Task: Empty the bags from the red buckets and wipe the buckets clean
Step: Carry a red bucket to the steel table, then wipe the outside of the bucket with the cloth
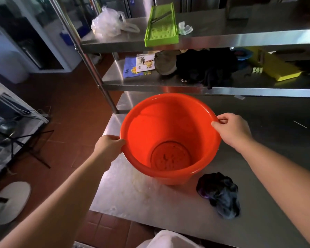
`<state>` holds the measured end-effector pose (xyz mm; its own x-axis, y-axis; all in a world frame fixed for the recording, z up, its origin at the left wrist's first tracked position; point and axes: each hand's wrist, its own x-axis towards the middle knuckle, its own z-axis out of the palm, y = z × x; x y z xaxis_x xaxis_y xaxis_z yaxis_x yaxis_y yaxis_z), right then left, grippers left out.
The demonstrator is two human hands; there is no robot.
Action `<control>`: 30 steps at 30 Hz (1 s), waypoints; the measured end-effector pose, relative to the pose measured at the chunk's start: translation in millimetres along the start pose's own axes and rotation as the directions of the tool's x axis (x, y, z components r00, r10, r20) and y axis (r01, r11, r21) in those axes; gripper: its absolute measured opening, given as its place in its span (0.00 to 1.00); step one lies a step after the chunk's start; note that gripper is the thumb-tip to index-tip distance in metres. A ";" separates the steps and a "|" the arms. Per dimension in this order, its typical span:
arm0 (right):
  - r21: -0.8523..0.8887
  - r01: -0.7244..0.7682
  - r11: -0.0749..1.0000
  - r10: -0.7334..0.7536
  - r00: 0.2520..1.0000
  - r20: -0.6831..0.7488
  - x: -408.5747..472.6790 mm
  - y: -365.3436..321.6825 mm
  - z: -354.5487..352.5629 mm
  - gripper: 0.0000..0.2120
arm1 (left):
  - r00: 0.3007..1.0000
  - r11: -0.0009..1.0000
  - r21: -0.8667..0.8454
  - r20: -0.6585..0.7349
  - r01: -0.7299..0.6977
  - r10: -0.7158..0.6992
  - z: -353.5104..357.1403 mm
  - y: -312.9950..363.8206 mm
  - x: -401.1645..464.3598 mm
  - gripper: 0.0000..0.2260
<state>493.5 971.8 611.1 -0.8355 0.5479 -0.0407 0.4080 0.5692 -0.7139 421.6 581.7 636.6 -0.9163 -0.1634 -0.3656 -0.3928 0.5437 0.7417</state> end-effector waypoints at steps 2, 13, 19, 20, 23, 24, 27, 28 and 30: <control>0.052 -0.001 0.999 -0.001 0.999 0.037 -2.1 8.9 1.4 0.12 | 1.000 1.000 0.030 0.006 -0.005 0.005 1.2 -2.9 -3.9 0.14; -0.140 -0.194 0.971 0.232 0.901 0.367 -70.1 170.7 67.4 0.20 | 0.787 0.682 0.417 0.159 -0.601 0.597 49.9 20.7 -67.5 0.15; -0.447 0.279 0.850 -0.038 0.878 0.477 -136.6 207.2 114.9 0.41 | 0.541 0.406 0.357 0.548 -0.841 0.638 96.8 36.1 -123.7 0.17; -0.482 0.304 0.822 -0.036 0.872 0.488 -143.4 211.1 119.5 0.40 | 0.518 0.369 0.365 0.576 -0.855 0.632 104.1 37.6 -129.5 0.18; -0.512 0.268 0.816 -0.022 0.900 0.436 -155.7 220.3 125.4 0.37 | 0.491 0.303 0.391 0.610 -0.869 0.621 122.8 41.8 -138.3 0.18; -0.521 0.255 0.814 -0.010 0.905 0.426 -158.6 221.8 125.3 0.36 | 0.493 0.299 0.397 0.612 -0.868 0.618 128.1 43.0 -138.9 0.18; -0.574 0.259 0.777 0.014 0.904 0.427 -166.6 229.2 123.2 0.32 | 0.514 0.325 0.402 0.598 -0.856 0.614 140.2 43.9 -137.9 0.17; -0.590 0.270 0.761 0.015 0.902 0.432 -168.9 233.5 122.8 0.31 | 0.521 0.331 0.406 0.592 -0.852 0.615 143.1 43.7 -137.9 0.16; -0.604 0.272 0.749 0.021 0.901 0.432 -172.6 235.7 119.3 0.30 | 0.535 0.349 0.408 0.580 -0.843 0.614 147.2 42.8 -138.5 0.14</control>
<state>690.0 938.3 366.4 -0.9039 0.2407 -0.3537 0.3002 0.9459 -0.1234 543.1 748.8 636.1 -0.6865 0.7241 -0.0667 0.6674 0.6637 0.3378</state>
